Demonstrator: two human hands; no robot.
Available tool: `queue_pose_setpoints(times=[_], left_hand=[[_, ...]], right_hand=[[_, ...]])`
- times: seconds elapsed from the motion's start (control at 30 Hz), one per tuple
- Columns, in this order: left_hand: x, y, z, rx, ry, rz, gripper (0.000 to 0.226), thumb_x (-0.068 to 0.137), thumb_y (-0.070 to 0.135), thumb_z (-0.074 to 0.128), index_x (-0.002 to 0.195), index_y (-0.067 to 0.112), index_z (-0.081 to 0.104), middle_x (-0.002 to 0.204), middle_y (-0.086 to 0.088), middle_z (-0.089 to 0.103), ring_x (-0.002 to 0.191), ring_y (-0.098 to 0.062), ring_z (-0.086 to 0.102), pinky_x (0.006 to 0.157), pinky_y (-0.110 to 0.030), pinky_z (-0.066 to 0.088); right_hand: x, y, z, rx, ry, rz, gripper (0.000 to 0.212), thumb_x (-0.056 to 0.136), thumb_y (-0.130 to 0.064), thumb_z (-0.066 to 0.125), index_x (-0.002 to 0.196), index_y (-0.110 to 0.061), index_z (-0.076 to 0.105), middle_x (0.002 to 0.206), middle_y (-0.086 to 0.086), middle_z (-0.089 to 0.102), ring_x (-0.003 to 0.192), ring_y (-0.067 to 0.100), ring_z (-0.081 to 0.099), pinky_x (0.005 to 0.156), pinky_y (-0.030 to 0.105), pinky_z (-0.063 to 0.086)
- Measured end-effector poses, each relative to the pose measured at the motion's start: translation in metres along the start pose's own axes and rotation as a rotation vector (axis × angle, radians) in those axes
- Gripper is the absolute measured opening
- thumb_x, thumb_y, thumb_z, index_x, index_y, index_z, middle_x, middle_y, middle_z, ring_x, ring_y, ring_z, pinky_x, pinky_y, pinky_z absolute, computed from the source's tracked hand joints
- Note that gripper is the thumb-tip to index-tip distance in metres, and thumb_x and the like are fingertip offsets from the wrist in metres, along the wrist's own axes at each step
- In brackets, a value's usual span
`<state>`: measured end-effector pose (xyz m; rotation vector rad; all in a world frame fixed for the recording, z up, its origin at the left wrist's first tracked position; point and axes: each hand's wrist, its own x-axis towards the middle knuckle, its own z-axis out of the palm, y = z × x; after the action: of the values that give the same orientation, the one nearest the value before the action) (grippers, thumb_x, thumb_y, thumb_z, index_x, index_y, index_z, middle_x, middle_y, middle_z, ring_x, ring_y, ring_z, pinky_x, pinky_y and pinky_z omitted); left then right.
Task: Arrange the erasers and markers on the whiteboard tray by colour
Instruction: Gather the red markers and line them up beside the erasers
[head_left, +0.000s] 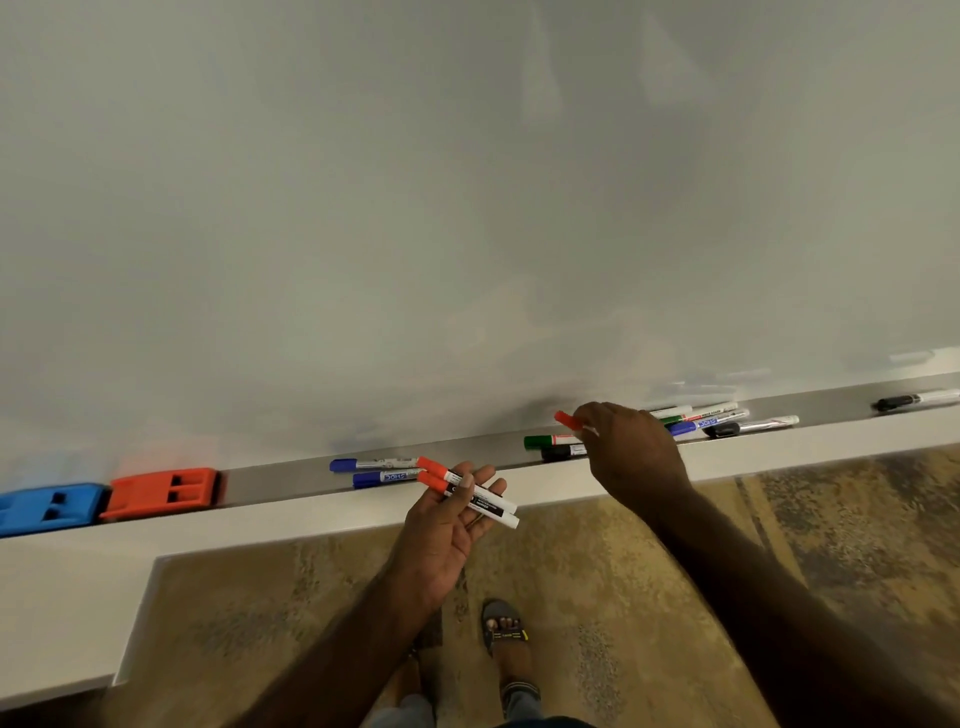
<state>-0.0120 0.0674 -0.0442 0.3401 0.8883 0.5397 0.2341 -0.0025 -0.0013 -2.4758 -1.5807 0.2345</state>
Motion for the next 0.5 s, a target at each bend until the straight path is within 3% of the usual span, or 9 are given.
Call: queue_pose_setpoints(times=[0.07,0.33,0.5], left_hand=[[-0.002,0.002,-0.001,0.002,-0.011,-0.004,0.035,0.100,0.007,0.058,0.135,0.004,0.053,0.135,-0.021,0.067,0.123,-0.040,0.066,0.100,-0.054,0.056],[-0.008,0.017,-0.021,-0.018,0.011,-0.020,0.040,0.094,0.012,0.066,0.132,0.005,0.059,0.126,-0.023,0.072,0.115,-0.036,0.072,0.083,-0.046,0.063],[-0.011,0.026,-0.039,-0.052,0.064,-0.001,0.038,0.089,0.017,0.072,0.125,0.006,0.064,0.118,-0.021,0.075,0.104,-0.035,0.076,0.073,-0.041,0.064]], right_hand=[[-0.002,-0.022,0.000,0.079,-0.021,-0.007,0.018,0.099,-0.034,0.062,0.114,-0.025,0.067,0.100,-0.003,0.073,0.080,0.016,0.066,0.070,0.032,0.053],[-0.008,-0.109,0.015,0.377,-0.185,-0.140,0.022,0.101,-0.032,0.061,0.116,-0.023,0.075,0.103,-0.003,0.073,0.084,0.008,0.062,0.073,0.024,0.046],[-0.011,-0.151,0.025,0.430,-0.243,-0.156,0.026,0.104,-0.031,0.057,0.120,-0.022,0.074,0.107,0.000,0.071,0.091,0.014,0.061,0.083,0.029,0.050]])
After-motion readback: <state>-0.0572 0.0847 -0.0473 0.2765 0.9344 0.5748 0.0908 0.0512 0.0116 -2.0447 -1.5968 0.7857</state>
